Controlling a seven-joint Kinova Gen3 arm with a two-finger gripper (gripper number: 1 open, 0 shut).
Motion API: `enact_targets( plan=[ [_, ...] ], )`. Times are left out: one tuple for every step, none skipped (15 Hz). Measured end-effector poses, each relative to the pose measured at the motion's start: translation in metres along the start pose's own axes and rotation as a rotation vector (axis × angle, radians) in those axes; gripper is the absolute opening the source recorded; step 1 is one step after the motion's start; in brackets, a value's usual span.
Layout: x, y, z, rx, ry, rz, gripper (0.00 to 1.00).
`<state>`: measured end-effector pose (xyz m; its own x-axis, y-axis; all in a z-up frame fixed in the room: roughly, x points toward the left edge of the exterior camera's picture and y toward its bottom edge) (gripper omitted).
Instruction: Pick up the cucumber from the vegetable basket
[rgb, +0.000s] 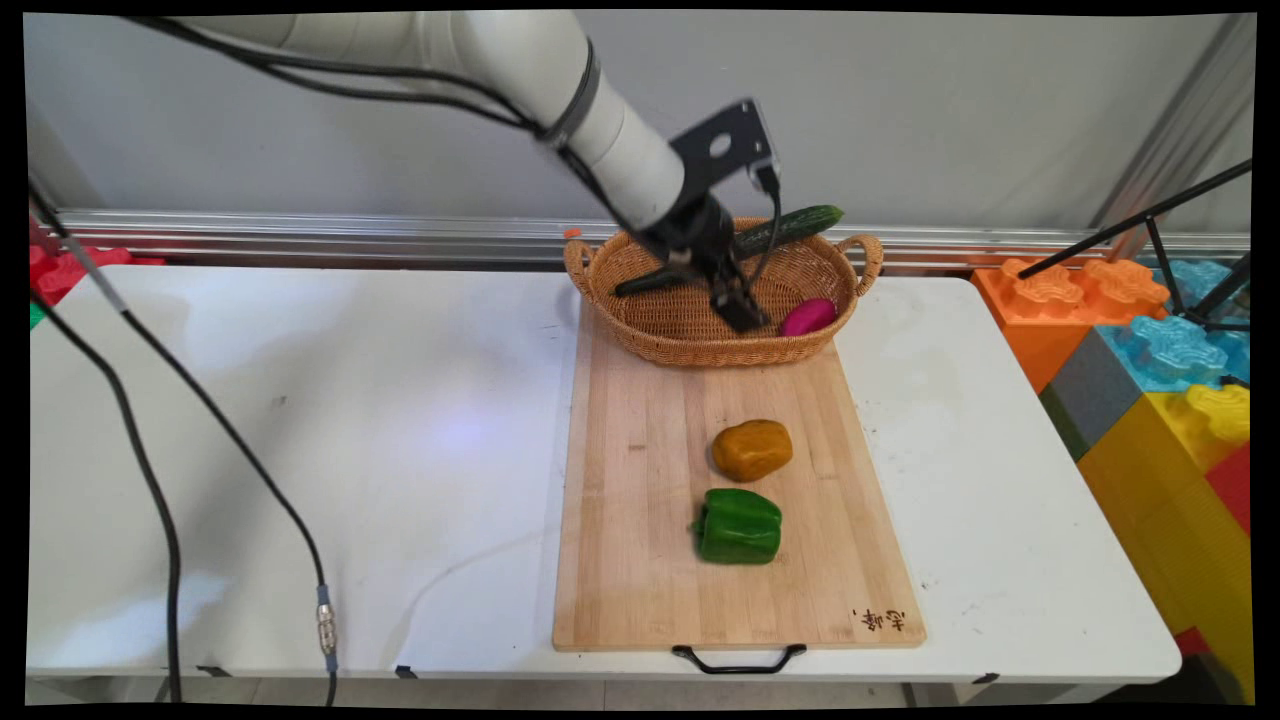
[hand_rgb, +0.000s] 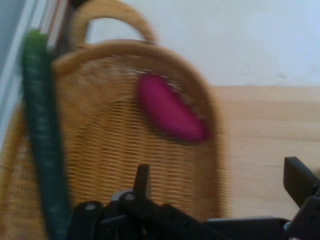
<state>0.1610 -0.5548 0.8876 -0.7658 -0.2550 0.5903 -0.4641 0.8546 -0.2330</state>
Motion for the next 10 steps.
enact_targets(
  plan=[
    [0.001,-0.014,0.004,0.03,0.006,-0.006,1.0],
    [0.0,-0.026,0.009,0.056,0.009,-0.012,1.0],
    [-0.001,-0.037,0.016,0.081,0.012,-0.024,1.0],
    [-0.004,-0.046,0.023,0.1,0.013,-0.036,1.0],
    [-0.008,-0.055,0.033,0.123,0.011,-0.052,1.0],
    [-0.012,-0.06,0.04,0.138,0.008,-0.061,1.0],
    [-0.015,-0.063,0.045,0.149,0.006,-0.068,1.0],
    [-0.019,-0.069,0.053,0.167,0.003,-0.078,1.0],
    [-0.024,-0.075,0.062,0.187,0.0,-0.089,1.0],
    [-0.028,-0.079,0.07,0.202,-0.002,-0.098,1.0]
  ],
)
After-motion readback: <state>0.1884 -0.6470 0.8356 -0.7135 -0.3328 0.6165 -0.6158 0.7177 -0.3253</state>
